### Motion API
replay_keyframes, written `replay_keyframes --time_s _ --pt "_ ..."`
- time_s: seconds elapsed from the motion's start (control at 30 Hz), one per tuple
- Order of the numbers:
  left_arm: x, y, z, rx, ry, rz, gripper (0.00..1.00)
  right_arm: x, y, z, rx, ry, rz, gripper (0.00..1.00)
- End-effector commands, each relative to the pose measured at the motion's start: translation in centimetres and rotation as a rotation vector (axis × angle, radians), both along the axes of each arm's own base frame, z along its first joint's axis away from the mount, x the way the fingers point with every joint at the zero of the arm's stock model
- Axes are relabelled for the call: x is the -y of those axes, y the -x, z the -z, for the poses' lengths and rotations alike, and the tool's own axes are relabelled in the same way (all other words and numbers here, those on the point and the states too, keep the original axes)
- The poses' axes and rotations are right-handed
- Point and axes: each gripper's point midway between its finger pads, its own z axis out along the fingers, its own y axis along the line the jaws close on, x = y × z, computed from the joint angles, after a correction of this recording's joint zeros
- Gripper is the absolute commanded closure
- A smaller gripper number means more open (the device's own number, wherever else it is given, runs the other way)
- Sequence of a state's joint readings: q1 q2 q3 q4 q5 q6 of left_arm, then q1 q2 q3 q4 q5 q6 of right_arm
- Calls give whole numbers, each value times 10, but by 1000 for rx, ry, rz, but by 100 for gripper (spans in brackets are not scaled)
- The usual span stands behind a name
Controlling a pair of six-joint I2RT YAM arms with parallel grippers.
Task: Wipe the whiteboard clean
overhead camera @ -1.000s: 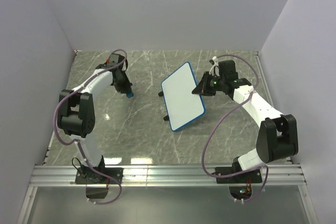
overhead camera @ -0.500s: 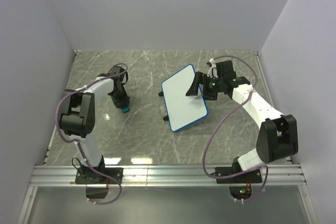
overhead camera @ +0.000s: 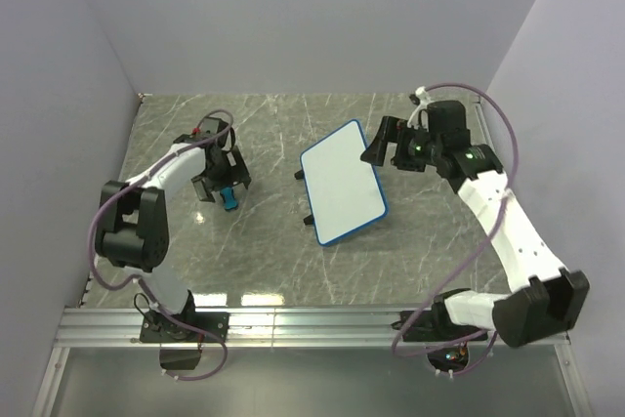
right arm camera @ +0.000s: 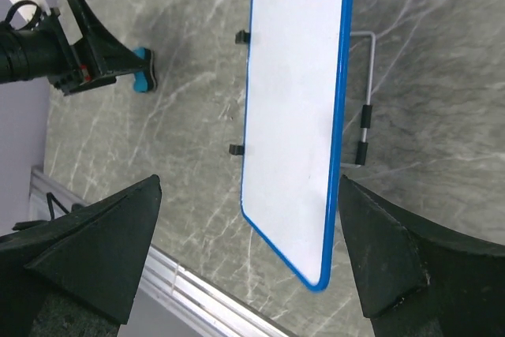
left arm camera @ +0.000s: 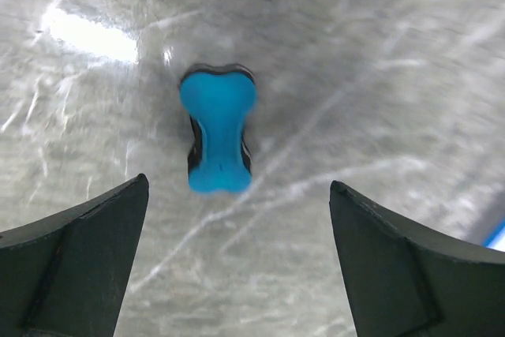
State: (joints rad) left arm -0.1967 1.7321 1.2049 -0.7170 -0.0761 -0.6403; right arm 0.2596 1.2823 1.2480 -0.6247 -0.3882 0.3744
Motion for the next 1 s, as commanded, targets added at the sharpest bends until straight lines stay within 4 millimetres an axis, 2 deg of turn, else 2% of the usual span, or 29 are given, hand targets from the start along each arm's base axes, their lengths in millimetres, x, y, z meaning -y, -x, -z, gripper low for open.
replay_keyframes --time_s 0.0,0.03,0.1,0.13,0.17,0.2,0.23,0.27,0.3,0.33,0.37,0.4,0.43,0.47,0.5,0.6,0.7,0.77,0.97 --pt "11 -7 -50 125 38 27 1 13 15 -43 107 2 55 0" --pt "14 -7 -67 172 58 32 1 15 20 -46 110 -9 68 0" --pt "28 -4 -88 238 84 62 1 12 38 -65 168 -61 43 0" --pt "32 -1 -106 303 101 66 1 7 49 -65 158 -98 10 0" --pt "46 4 -116 341 120 99 1 5 63 -80 215 -137 -16 0" --pt "53 8 -127 382 134 117 1 2 72 -84 228 -165 -39 0" --pt "60 12 -147 473 166 133 1 -1 81 -78 214 -193 -53 0" --pt "78 21 -159 525 188 183 1 2 94 -87 257 -215 -56 0" --pt "84 30 -157 548 190 199 1 4 100 -86 270 -219 -46 0" --pt "86 38 -177 626 215 186 1 6 104 -72 247 -225 -31 0" --pt "90 41 -183 673 213 174 1 11 114 -77 295 -234 -18 0" --pt "83 48 -183 695 211 142 1 14 118 -72 302 -235 -7 0" --pt "82 52 -181 699 227 116 1 15 120 -56 273 -238 9 0" --pt "83 52 -186 742 234 106 1 19 128 -57 307 -246 25 0" --pt "79 60 -182 771 238 99 1 23 128 -53 319 -245 50 0" --pt "65 69 -188 893 202 38 1 33 134 -33 317 -250 119 0" --pt "55 74 -193 987 178 26 1 41 137 -29 334 -246 158 0" --pt "55 75 -193 1016 137 92 1 43 137 -24 331 -239 173 0" --pt "51 75 -184 971 63 133 1 49 138 -12 321 -215 201 0"
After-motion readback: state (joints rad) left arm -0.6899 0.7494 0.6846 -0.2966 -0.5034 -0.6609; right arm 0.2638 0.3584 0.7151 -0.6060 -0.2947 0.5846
